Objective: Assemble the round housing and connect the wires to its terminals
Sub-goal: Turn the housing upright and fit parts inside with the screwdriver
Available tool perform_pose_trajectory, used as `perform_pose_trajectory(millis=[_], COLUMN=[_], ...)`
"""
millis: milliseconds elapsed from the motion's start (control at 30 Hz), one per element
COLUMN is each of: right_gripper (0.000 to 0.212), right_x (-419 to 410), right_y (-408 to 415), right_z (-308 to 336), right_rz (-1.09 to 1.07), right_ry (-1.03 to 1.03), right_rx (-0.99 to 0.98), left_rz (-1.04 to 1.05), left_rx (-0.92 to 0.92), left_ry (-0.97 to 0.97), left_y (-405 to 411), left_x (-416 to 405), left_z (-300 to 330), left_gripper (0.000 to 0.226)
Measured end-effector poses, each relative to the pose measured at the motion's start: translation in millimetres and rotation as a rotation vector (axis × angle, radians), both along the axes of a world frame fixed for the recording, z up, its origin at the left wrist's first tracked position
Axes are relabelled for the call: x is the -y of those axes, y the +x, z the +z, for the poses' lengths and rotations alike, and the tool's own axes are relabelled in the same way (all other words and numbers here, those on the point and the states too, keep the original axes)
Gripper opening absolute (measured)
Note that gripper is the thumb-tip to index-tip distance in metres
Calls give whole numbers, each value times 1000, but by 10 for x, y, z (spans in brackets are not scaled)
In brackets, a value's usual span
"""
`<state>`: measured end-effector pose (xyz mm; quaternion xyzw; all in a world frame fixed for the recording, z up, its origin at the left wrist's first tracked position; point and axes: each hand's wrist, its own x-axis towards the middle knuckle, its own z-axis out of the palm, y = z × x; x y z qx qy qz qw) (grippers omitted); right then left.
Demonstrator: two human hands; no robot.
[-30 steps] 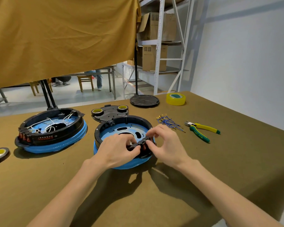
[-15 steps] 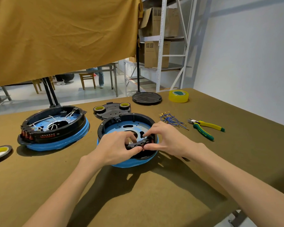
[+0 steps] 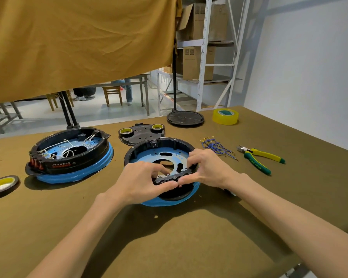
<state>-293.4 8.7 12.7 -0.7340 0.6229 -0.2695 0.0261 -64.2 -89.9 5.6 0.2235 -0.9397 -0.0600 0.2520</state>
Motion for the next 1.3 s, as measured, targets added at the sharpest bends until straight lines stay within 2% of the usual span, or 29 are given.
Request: perform_pose_trajectory(millis=[133,333,500,867,967,1100,1200,1233,1300], right_gripper=[53,51,47,48,46,46,53,57,58], right_x=[-43,-98,-143,-201,-206,-274,-282,-271,-244], right_y=[1,54,95,134,144,106,130,164,225], right_z=[-34,-15,16,-108,-113,-20,54,71,81], right_rz=[45,24,20,-17,-42,-29,-55,-54,-17], right_ry=[-11,12,0,-30,-13,69,66,55,74], right_rx=[21,65,42,34,92,154,220,191,105], left_rz=[-40,-36,-23,-13,-9,-9,-51,-68,-72], left_rx=[-16,-50,-34,-66,-52,-51,-98,-133,-150], left_ry=[51,125,90,1,-20,44,228,275,242], left_y=[30,59,66,93,79,78,130,161,228], left_x=[-17,-65,-89,-140,-165,-214,-240,-243,-248], left_z=[-23,13,-38,-128,-109,-69,-42,-22,5], left_gripper=[77,75,83,77,80,75,70,66,63])
